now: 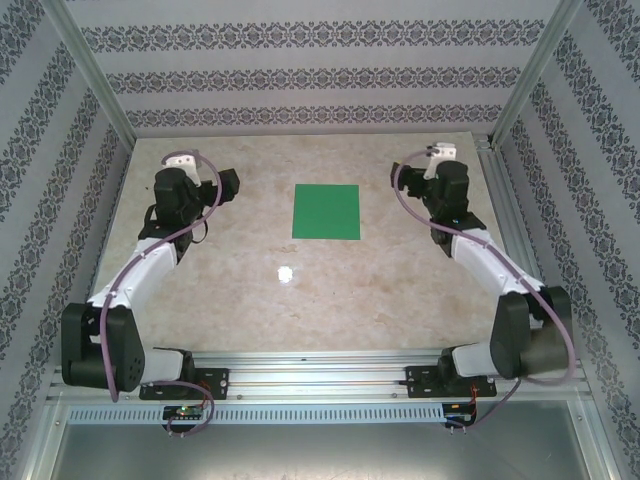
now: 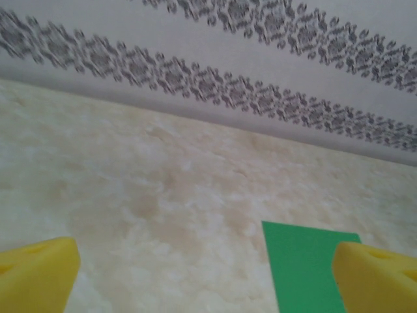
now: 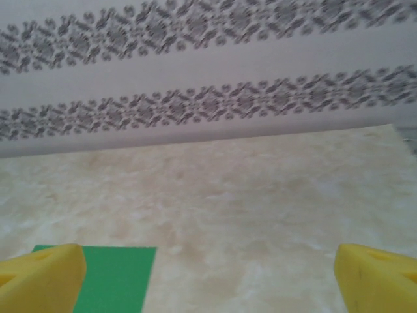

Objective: Fold a paper plane with a square sheet of paper (fold left side to right side)
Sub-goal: Pick up the square sheet of paper from the center of the table.

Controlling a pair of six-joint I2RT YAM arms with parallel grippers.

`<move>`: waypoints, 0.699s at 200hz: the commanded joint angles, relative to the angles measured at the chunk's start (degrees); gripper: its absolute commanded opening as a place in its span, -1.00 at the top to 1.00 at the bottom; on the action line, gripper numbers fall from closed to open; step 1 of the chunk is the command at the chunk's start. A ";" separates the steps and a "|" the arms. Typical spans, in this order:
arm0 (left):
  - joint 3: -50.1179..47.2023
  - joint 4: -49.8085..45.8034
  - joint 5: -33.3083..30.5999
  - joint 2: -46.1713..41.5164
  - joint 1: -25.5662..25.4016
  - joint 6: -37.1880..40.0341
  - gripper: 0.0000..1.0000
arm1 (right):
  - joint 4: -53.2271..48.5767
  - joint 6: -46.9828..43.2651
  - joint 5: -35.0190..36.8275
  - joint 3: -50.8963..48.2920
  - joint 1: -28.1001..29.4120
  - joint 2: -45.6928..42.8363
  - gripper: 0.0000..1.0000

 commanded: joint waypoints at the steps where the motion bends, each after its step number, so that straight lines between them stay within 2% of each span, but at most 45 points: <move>1: 1.33 -11.13 10.71 5.41 -1.91 -9.88 -1.00 | -17.43 4.41 -4.29 9.07 2.66 10.25 -0.96; 39: 8.07 -13.03 16.61 15.35 -7.92 -11.81 -1.00 | -26.18 6.48 -7.70 27.91 5.21 28.11 -0.94; 60: 13.36 -13.48 20.43 22.31 -12.05 -12.36 -0.93 | -29.70 7.96 -7.88 36.15 5.99 35.77 -0.94; 92: 20.88 -15.69 20.44 30.84 -16.67 -12.47 -0.86 | -35.21 7.87 -7.56 46.06 7.13 44.13 -0.93; 140: 25.08 -13.75 21.91 38.08 -18.43 -14.77 -0.81 | -39.78 8.01 -6.50 55.00 8.36 51.77 -0.93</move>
